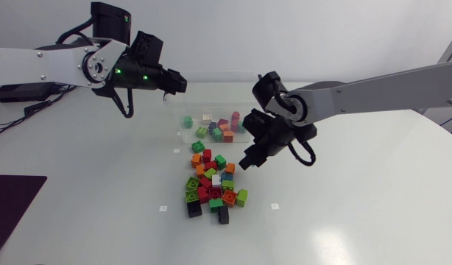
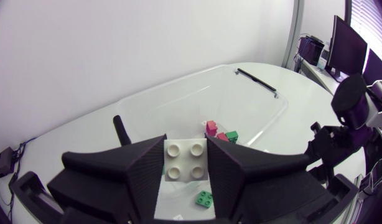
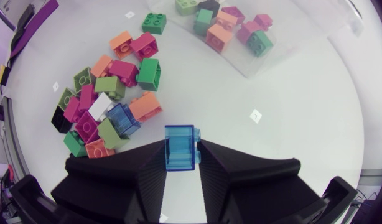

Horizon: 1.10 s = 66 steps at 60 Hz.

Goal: Place the duplo bricks in the container

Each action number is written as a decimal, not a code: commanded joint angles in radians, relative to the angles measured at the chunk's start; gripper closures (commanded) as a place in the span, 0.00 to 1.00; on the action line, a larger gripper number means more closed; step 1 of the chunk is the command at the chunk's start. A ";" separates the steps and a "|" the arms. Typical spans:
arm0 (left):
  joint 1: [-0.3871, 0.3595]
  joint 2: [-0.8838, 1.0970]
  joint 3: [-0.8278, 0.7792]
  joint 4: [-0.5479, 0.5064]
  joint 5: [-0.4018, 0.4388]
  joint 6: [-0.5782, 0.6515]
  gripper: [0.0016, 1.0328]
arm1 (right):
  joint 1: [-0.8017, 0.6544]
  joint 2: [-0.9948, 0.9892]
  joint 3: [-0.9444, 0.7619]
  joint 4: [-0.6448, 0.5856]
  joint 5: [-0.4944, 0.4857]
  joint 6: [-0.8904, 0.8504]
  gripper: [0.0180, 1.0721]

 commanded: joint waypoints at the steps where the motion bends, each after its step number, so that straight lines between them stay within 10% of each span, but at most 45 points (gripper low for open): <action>1: -0.008 0.055 0.064 0.025 0.000 -0.043 0.74 | -0.007 -0.044 -0.013 -0.019 -0.006 0.001 0.74; 18: -0.022 0.101 0.070 0.167 -0.055 -0.048 0.65 | -0.030 -0.112 0.083 -0.062 -0.017 -0.017 0.74; 28: -0.021 0.081 0.061 0.188 -0.055 -0.037 0.18 | -0.045 -0.132 0.171 -0.085 -0.036 -0.019 0.74; 34: -0.018 0.049 0.026 0.194 -0.055 -0.019 0.07 | -0.045 -0.136 0.208 -0.085 -0.043 -0.019 0.74; 66: 0.111 -0.146 -0.332 0.176 0.073 0.159 0.07 | -0.068 -0.104 0.363 -0.035 -0.101 -0.013 0.74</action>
